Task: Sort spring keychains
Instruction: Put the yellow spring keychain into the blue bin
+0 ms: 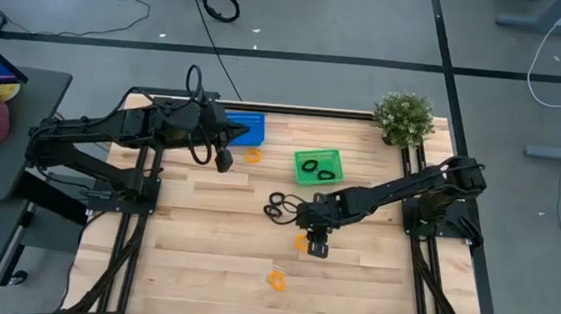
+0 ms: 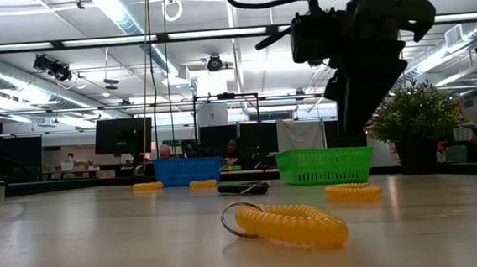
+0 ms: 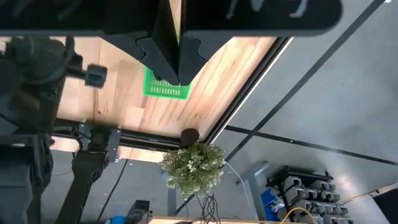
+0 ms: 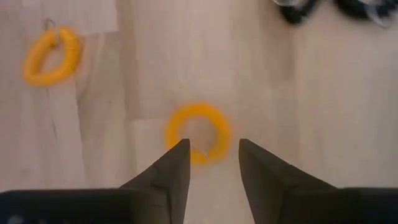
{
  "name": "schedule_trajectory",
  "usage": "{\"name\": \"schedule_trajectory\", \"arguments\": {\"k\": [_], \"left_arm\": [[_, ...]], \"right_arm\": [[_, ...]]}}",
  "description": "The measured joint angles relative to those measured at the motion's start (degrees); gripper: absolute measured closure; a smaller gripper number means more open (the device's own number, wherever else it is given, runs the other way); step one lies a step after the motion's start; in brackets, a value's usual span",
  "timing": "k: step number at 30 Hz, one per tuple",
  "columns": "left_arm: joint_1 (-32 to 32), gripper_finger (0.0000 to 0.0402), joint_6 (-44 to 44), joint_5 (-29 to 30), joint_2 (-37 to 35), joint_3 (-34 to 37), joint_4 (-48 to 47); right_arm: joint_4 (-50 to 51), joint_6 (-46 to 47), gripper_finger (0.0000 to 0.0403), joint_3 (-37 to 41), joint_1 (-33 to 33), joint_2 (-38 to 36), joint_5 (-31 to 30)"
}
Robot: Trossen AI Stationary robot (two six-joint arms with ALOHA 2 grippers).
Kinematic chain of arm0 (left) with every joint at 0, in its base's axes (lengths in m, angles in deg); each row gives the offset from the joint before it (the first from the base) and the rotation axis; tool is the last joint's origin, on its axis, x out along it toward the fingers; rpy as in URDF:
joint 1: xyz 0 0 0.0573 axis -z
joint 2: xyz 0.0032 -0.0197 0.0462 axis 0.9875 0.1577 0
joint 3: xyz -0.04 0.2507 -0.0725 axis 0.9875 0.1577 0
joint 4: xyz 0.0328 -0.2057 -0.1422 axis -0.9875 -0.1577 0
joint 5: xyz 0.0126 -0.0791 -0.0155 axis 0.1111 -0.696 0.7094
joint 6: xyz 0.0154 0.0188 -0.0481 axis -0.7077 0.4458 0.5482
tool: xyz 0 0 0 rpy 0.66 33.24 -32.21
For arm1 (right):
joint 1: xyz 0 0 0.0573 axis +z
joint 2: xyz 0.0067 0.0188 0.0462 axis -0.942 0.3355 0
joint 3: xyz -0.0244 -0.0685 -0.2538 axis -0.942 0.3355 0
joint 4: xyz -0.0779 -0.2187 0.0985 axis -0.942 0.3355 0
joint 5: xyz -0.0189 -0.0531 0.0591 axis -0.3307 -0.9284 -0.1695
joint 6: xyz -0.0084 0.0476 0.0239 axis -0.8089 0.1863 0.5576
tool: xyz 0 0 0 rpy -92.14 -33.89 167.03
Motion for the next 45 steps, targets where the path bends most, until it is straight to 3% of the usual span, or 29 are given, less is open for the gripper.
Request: {"name": "schedule_trajectory", "arguments": {"k": [9, 19, 22, 28, 32, 37, 45], "left_arm": [[0.0, 0.0392, 0.1, -0.4, 0.0, 0.0, -0.9], [0.0, 0.0392, 0.1, -0.7, 0.0, 0.0, -0.9], [0.0, 0.0392, 0.1, -0.7, 0.0, 0.0, -1.0], [0.0, 0.0392, 0.1, -0.7, 0.0, 0.0, -1.0], [0.0, 0.0392, 0.1, -0.7, 0.0, 0.0, -1.0], [0.0, 0.0392, -1.2, -0.7, 0.0, 0.0, -1.0], [0.0, 0.0392, -2.3, -0.7, 0.0, 0.0, -0.4]], "right_arm": [[-1.9, 3.0, 0.0266, 0.0, -0.6, 6.4, -1.6], [-3.3, 1.6, 0.0269, 0.0, -0.6, 8.4, -0.2], [-3.3, 1.6, 0.0292, 0.0, -0.6, 8.4, -0.8], [-3.3, 1.7, 0.0387, 0.0, -0.6, 8.4, -1.1], [-3.1, 3.3, 0.0386, 0.0, -0.6, 8.3, -1.1], [-0.7, 4.4, 0.0397, 0.0, -0.6, 5.3, -0.4], [8.0, 4.5, 0.0402, -3.3, -0.6, -6.8, -2.1]]}}
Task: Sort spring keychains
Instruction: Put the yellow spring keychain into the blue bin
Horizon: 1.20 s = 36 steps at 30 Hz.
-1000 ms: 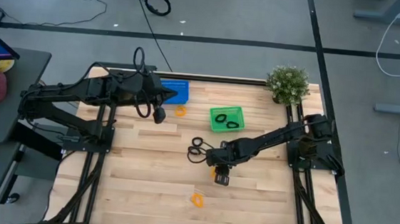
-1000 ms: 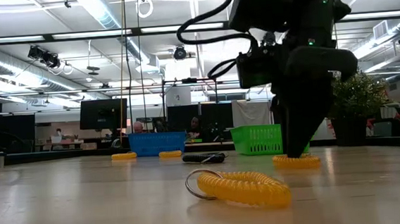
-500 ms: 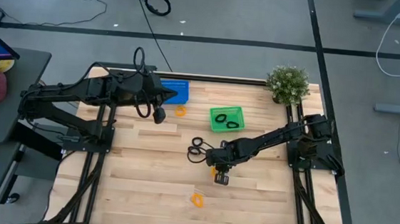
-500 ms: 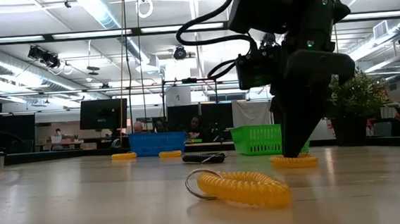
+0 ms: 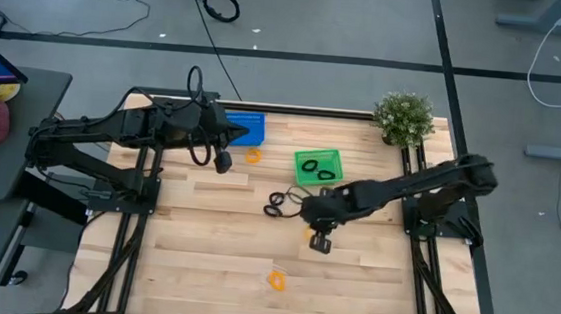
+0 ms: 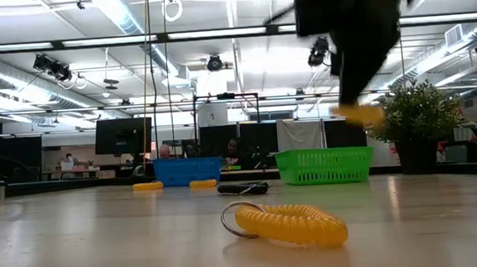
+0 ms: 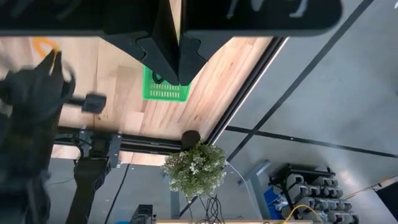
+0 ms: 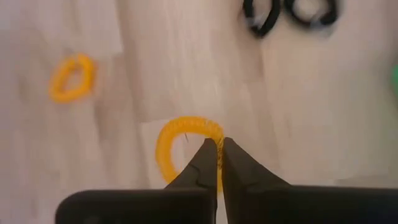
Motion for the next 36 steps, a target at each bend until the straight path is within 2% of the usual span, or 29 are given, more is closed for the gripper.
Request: {"name": "schedule_trajectory", "arguments": {"k": [8, 12, 17, 20, 25, 27, 32, 36], "left_arm": [[0.0, 0.0392, 0.0, 0.0, 0.0, 0.0, 0.5], [0.0, 0.0392, 0.0, 0.0, 0.0, 0.0, 2.2], [0.2, 0.0392, 0.7, -0.4, 0.0, 0.0, 5.7], [0.4, 0.0392, 1.5, -5.4, 0.0, 0.0, 10.0], [0.4, 0.0392, 1.5, -22.3, 0.0, 0.0, 23.7], [0.5, 0.0392, 1.5, -25.6, 0.0, 0.0, 28.6], [0.4, 0.0391, 3.3, -22.9, 0.0, 0.0, 31.9], [0.4, 0.0378, 3.4, -21.0, 0.0, 0.0, 31.8]], "right_arm": [[5.3, 3.7, 0.0403, -10.8, -1.2, -12.7, -7.0], [4.5, 4.6, 0.0403, -14.5, -1.1, -18.6, -16.1], [-1.0, 5.6, 0.0403, -14.9, -1.1, -23.9, -27.5], [-7.9, 2.2, 0.0403, -14.9, -1.1, -25.5, -32.4], [-21.8, -7.3, 0.0403, -14.9, -1.1, -25.3, -33.2], [-24.7, -9.4, 0.0403, -14.9, -1.1, -24.7, -33.1], [-27.0, -10.9, 0.0403, -14.9, -1.4, -22.9, -33.1], [-35.2, -14.1, 0.0403, -14.9, -2.5, -19.2, -31.5]]}}
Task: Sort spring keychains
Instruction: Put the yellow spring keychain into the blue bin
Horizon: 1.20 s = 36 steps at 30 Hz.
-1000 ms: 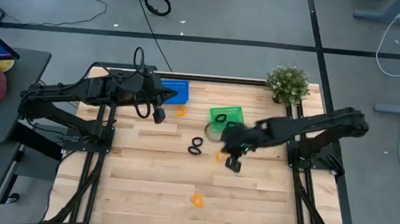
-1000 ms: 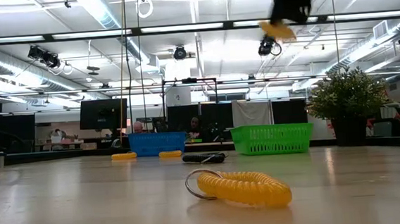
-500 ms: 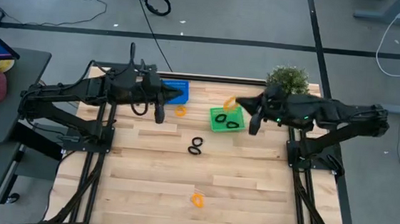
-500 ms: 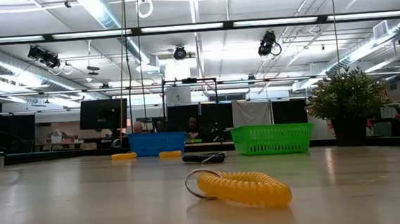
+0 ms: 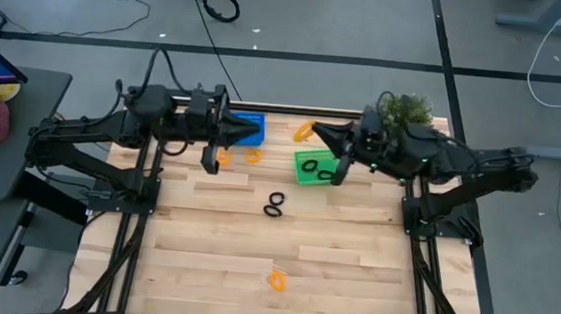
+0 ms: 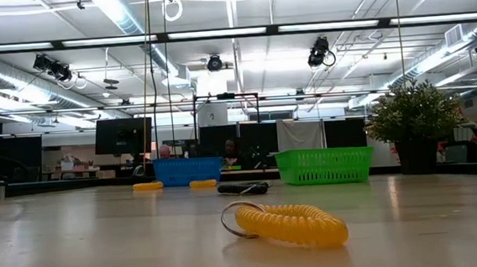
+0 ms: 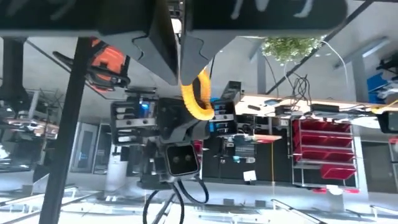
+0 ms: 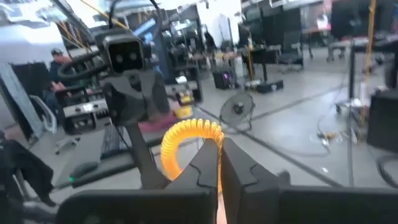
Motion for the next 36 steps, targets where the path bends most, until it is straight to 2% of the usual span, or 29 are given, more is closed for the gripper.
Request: {"name": "schedule_trajectory", "arguments": {"k": [4, 10, 15, 26, 31, 36], "left_arm": [[0.0, 0.0351, 0.1, 1.6, 0.4, 0.0, 0.1], [0.0, 0.0307, -0.2, 2.2, 0.5, 0.0, 0.1], [0.0, 0.0271, -0.2, 2.4, 1.8, 0.0, 0.2], [0.0, 0.0194, -0.8, 9.0, 4.7, -0.1, 0.2], [-0.2, 0.0189, -0.9, 11.6, 5.0, 0.0, 0.3], [-0.2, 0.0229, -1.0, 11.7, 5.2, 0.0, 0.1]], "right_arm": [[-6.4, -1.2, 0.0403, 0.0, -1.6, 3.4, 0.5], [-10.8, -1.1, 0.0403, 0.0, -3.0, 7.0, 0.4], [-13.3, -1.0, 0.0403, 0.0, -3.4, 9.7, 0.5], [-15.9, -1.2, 0.0403, 0.1, -3.5, 10.8, 1.9], [-15.7, -1.2, 0.0403, 0.1, -3.5, 10.7, 2.1], [-15.4, -1.2, 0.0403, 0.1, -3.8, 10.7, 2.1]]}}
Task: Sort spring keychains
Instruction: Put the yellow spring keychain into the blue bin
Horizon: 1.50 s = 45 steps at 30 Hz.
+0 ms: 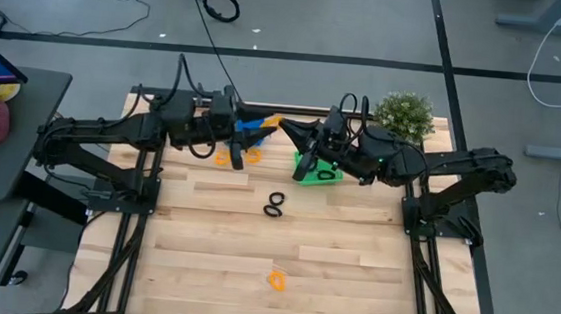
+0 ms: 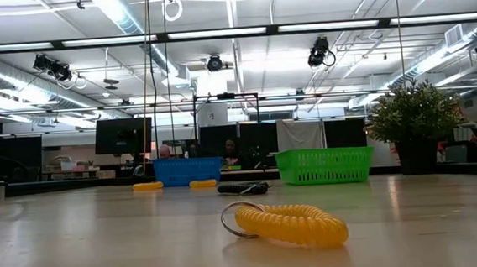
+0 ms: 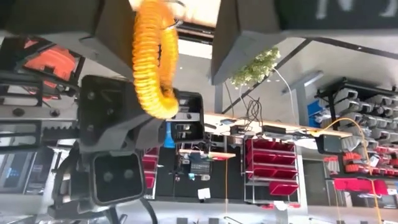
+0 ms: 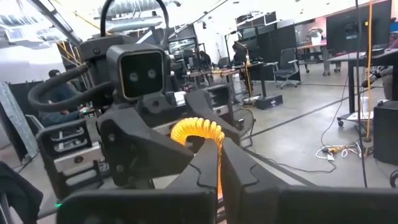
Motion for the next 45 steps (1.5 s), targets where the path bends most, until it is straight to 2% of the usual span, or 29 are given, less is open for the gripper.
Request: {"name": "schedule_trajectory", "arguments": {"k": [10, 14, 19, 23, 26, 32, 34, 39, 42, 45], "left_arm": [[0.0, 0.0375, 0.0, 0.4, 0.0, 0.0, 0.0], [0.0, 0.0380, 0.0, 1.0, 0.0, 0.0, 0.0], [0.0, 0.0364, -1.1, 4.4, -1.6, 0.0, -0.2], [0.0, 0.0378, -4.2, 11.5, -4.4, 0.0, -2.4], [0.0, 0.0380, -4.4, 18.8, -7.4, 0.0, -4.6], [2.5, 0.0374, -4.4, 41.6, -11.8, 0.0, -6.3], [3.2, 0.0379, -4.5, 47.3, -12.1, 0.0, -6.3], [3.8, 0.0377, -4.5, 54.0, -11.1, 0.0, -6.4], [1.5, 0.0375, -4.2, 56.9, -9.7, 0.0, -6.6], [-3.8, 0.0378, -1.2, 54.4, -8.4, 0.0, -6.6]], "right_arm": [[0.9, 0.0, 0.0396, 0.0, -0.4, 0.0, 0.0], [1.4, 0.3, 0.0359, 0.0, -0.4, -0.3, 0.0], [5.1, 2.2, 0.0296, 0.0, -0.4, -2.5, 0.0], [12.5, 4.2, 0.0257, 0.0, -0.3, -6.2, -0.1], [18.6, 6.2, 0.0245, 0.0, -0.3, -9.2, -0.3], [27.0, 9.6, 0.0246, 0.0, -0.3, -12.0, -5.4], [27.4, 10.4, 0.0250, 0.0, -0.3, -12.0, -6.1], [27.0, 10.8, 0.0260, 0.0, -0.3, -11.4, -6.2], [27.0, 10.8, 0.0263, 0.0, -0.3, -11.3, -6.2], [26.9, 11.4, 0.0264, 0.0, -0.7, -11.3, -6.2]]}}
